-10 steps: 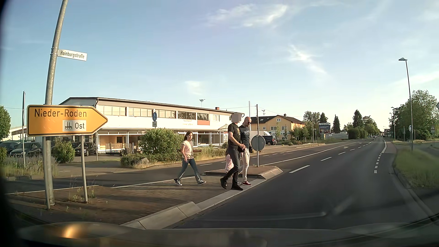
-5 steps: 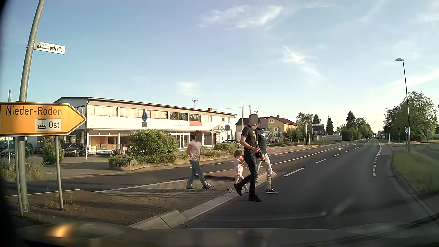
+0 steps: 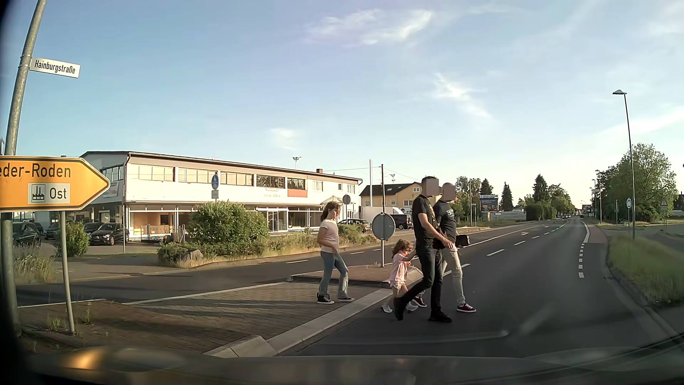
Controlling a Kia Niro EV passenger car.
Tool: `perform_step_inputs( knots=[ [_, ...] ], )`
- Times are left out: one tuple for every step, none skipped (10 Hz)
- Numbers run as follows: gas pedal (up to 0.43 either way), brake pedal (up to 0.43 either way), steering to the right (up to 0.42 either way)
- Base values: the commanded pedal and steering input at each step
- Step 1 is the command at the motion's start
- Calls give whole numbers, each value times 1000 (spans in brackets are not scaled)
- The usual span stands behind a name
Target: Follow the waypoints while adhering to traffic rules and regulations
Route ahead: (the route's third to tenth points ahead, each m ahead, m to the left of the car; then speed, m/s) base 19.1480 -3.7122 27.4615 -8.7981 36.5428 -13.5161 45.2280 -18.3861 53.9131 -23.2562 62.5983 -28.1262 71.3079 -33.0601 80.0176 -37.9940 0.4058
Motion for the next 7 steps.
perform_step_inputs(
  knots=[
    [0, 268, 214],
    [0, 268, 214],
    [0, 268, 214],
    [0, 268, 214],
    [0, 268, 214],
    [0, 268, 214],
    [0, 268, 214]
  ],
)
